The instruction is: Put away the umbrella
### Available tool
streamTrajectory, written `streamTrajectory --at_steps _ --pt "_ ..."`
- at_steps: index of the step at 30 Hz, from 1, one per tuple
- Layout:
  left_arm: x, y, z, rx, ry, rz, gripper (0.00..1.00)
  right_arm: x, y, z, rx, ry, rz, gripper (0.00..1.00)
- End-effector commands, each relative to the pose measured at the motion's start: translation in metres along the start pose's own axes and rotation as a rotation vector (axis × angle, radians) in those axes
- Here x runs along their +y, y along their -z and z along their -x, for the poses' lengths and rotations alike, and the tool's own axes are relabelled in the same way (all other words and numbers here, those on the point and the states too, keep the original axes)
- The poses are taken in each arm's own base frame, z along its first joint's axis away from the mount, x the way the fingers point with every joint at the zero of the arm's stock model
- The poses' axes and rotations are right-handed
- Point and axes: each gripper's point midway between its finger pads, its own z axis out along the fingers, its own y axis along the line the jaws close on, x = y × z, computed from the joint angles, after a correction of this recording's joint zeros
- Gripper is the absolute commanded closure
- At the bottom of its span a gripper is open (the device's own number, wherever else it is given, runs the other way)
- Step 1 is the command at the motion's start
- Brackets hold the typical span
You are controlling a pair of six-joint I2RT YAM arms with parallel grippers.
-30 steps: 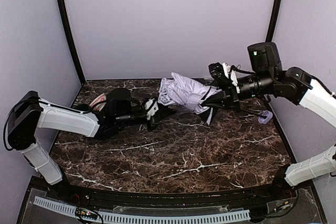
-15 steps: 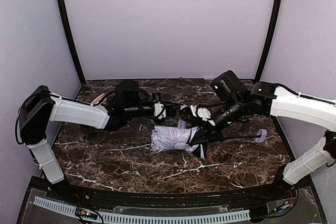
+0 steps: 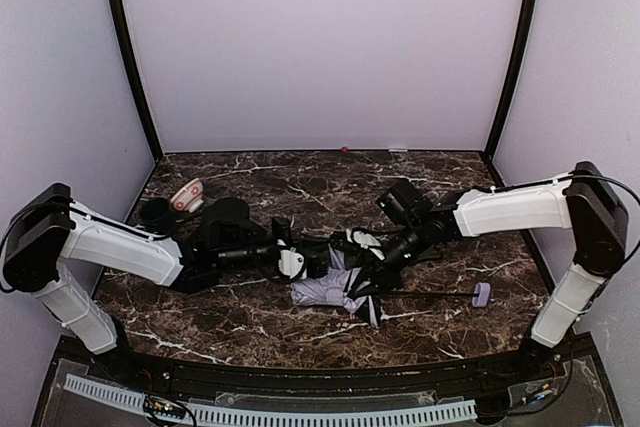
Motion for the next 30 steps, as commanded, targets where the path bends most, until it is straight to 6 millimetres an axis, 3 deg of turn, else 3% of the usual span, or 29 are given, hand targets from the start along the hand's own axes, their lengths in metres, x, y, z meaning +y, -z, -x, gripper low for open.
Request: streamTrajectory --at_steps 1,9,15,20,26,30 --pt "0.061 0.028 0.044 -0.081 0.024 0.284 1.0 -0.028 -0.014 -0.015 0.015 -0.169 -0.005 1.0" --pt "-0.001 0.022 0.046 -0.053 0.126 0.126 1.0 -0.073 -0.022 -0.018 -0.048 -0.292 -0.035 1.0" --pt "-0.055 0.015 0.008 0.117 0.107 -0.007 1.0 -0.099 -0.028 -0.028 -0.053 -0.378 -0.046 1.0" --pt "-0.099 0.005 -0.026 0.231 0.099 -0.113 1.0 -0.108 -0.034 -0.036 -0.043 -0.436 -0.05 0.9" --pt "-0.133 0.009 -0.028 0.242 0.169 -0.263 1.0 -0.134 -0.022 -0.046 -0.097 -0.582 -0.118 0.77" --pt "-0.166 0.012 -0.051 0.34 0.153 -0.371 1.0 -0.134 -0.02 -0.042 -0.12 -0.595 -0.114 0.66"
